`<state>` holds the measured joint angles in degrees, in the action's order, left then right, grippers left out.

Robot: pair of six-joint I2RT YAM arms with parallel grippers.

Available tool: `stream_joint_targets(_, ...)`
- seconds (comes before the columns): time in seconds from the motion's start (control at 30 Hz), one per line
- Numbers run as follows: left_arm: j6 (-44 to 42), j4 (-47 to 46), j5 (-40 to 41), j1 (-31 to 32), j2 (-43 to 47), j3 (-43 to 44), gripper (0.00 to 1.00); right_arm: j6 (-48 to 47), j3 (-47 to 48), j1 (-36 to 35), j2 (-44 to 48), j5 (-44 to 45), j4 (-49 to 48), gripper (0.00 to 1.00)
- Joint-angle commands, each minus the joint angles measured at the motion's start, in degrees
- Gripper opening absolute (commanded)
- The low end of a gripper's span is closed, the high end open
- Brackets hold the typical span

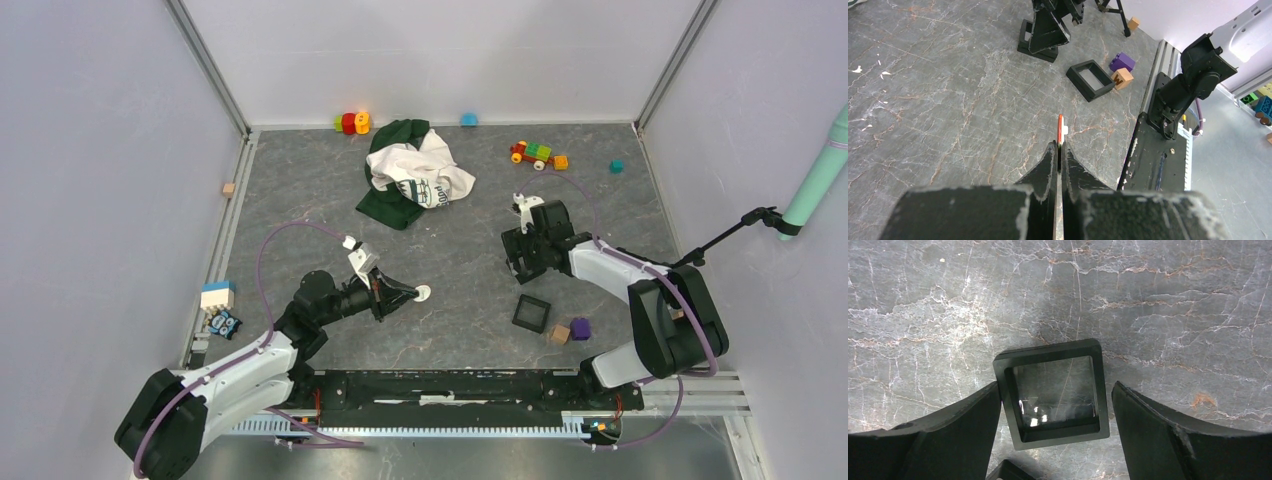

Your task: Remove the brooch from the garment

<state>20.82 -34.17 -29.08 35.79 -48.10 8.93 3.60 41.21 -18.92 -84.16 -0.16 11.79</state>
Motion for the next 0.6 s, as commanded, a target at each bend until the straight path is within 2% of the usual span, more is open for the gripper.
stream_joint_targets(0.0,-2.80,-2.57,-0.63,0.25,-0.14,0.23,0.02,-0.74,2.36,-0.79,-0.35,1.18,-0.10,0.84)
stream_joint_targets(0.2,-2.93,-2.64,-0.63,0.24,-0.24,0.30,0.02,-0.87,2.73,-1.02,-0.43,0.34,0.34,0.75)
stream_joint_targets(0.3,-3.05,-2.57,-0.56,0.24,-0.32,0.30,0.02,0.21,2.73,-1.21,0.88,-2.75,0.55,0.73)
stream_joint_targets(0.57,-3.67,-2.29,0.15,0.24,-1.72,0.55,0.02,8.46,0.43,-2.10,5.32,-20.88,-2.88,0.65)
